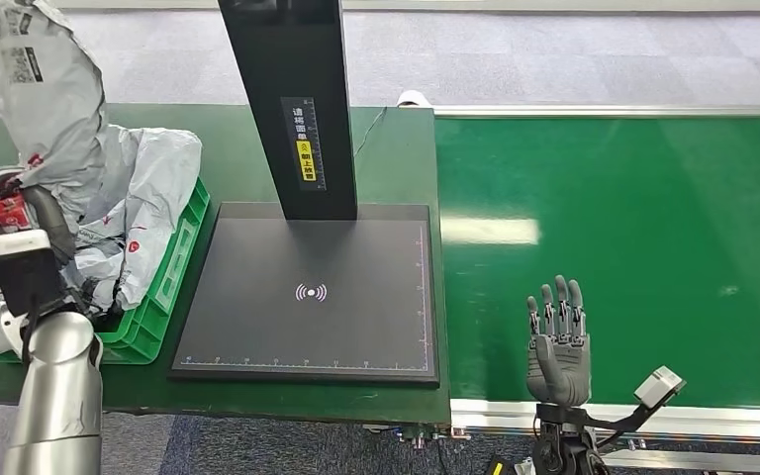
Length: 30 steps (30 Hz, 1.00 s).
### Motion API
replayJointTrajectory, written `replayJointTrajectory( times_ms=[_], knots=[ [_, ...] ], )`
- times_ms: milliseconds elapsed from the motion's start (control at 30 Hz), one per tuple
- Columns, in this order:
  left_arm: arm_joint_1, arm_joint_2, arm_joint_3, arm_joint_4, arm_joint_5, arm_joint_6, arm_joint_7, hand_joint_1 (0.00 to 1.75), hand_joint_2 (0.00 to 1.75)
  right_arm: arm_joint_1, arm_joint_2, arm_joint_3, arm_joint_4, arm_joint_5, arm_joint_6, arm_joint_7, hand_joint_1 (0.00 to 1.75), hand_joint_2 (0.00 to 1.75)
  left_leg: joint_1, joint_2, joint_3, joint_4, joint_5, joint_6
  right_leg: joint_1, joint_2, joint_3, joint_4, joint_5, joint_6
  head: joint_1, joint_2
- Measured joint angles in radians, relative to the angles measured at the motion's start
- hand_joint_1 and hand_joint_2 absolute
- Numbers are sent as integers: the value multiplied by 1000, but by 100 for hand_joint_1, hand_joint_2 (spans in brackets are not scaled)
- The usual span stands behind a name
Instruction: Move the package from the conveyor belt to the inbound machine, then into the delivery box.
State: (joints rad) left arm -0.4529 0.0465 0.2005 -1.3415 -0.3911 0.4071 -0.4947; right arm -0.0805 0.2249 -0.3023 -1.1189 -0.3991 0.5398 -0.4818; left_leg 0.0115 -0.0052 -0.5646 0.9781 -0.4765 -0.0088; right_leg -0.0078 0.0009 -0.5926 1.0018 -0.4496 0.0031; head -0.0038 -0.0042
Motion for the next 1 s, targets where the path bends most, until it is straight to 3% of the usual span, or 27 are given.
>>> replayJointTrajectory(
  times_ms=[233, 400, 500, 667, 867, 933, 1000],
  knots=[
    [-236, 94, 34, 300, -243, 17, 153, 175, 175, -1, 0, -1, -2, -4, 1, 2, 0, 175, 0, 0, 0, 0, 1, -1, 0, 0, 0, 0, 0, 0, 0, 0],
    [-429, 149, 7, 556, -468, -22, 326, 175, 175, 2, 0, -3, -6, -4, 5, 10, 0, 175, 0, 0, 0, 0, 1, -1, 0, 0, -1, 1, 0, 0, 0, 0],
    [-505, 170, -20, 673, -553, -46, 400, 175, 175, 2, 0, -5, -6, 0, 6, 11, 0, 175, 0, 1, 0, 0, 1, -1, 0, 1, -1, 1, 0, 0, 0, 0],
    [-530, 187, -49, 782, -630, -63, 469, 175, 175, 10, 1, -10, -20, 5, 6, 14, 0, 175, 0, 1, 0, 0, 0, -1, 0, 1, -1, 1, 0, 0, 0, 0],
    [-472, 190, -51, 820, -650, -61, 459, 175, 175, 16, 1, -17, -26, 12, 8, 18, 0, 175, 0, 1, 0, 0, 0, -1, 0, 1, -1, 1, 0, 0, 0, 0],
    [-449, 189, -51, 826, -655, -64, 455, 154, 175, 16, 1, -18, -26, 14, 9, 18, 0, 175, 0, 1, 0, 0, 0, -1, 0, 1, -1, 1, 0, 0, 0, 0],
    [-438, 187, -51, 832, -661, -76, 454, 69, 175, 16, 1, -19, -26, 15, 9, 18, 0, 175, 0, 0, 0, 0, 0, -1, 0, 1, -1, 1, 0, 0, 0, 0]
  ],
)
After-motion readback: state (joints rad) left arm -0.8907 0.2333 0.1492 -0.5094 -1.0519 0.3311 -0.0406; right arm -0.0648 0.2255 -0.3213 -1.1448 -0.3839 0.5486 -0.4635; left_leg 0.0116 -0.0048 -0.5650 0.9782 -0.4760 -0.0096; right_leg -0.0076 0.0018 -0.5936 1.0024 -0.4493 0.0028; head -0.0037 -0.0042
